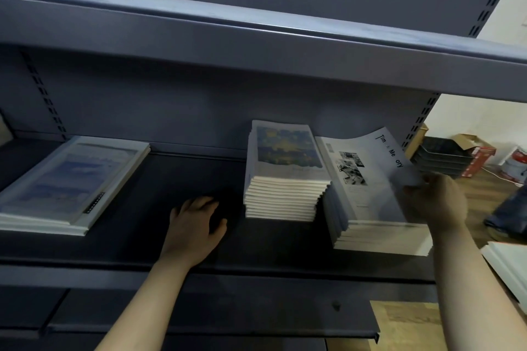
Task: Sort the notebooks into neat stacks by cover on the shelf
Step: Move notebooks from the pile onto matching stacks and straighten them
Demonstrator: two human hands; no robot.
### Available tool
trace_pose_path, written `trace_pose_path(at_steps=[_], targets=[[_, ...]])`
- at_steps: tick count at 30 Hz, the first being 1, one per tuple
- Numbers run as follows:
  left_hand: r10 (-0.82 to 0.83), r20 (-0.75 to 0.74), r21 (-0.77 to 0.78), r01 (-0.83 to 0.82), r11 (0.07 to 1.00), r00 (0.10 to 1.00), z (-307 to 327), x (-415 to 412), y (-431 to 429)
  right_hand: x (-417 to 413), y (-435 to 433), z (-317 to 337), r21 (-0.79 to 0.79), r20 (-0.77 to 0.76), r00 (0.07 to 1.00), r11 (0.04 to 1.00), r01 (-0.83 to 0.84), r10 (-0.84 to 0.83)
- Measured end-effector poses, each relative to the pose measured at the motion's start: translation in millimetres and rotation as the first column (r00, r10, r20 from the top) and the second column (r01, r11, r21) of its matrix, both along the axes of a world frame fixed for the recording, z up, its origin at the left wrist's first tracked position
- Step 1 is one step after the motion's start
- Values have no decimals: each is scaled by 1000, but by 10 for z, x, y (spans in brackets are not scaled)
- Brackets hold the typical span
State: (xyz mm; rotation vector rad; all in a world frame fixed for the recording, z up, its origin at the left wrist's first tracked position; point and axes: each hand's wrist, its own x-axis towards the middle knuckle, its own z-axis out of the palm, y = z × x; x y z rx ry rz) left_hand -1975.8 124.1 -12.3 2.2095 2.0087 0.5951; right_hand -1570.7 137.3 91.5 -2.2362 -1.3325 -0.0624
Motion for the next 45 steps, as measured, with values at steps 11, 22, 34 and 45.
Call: trace_pose_path(at_steps=[11, 22, 34, 45], targets=[[-25, 29, -21, 26, 999, 999, 28, -20, -32, -231, -69, -21, 32, 19, 997, 996, 79, -80], [4, 3, 9, -4, 1000, 1000, 125, -571, -214, -1278, -332, -195, 213, -262, 908, 937, -275, 326], [416, -3, 44, -415, 909, 909, 375, -1856, -237, -2610, -457, -483, 329, -485, 646, 807, -490, 590], [331, -232, -133, -367, 921, 915, 458, -2106, -90, -3017, -442, -801, 162, -516, 670, 829, -535, 534]])
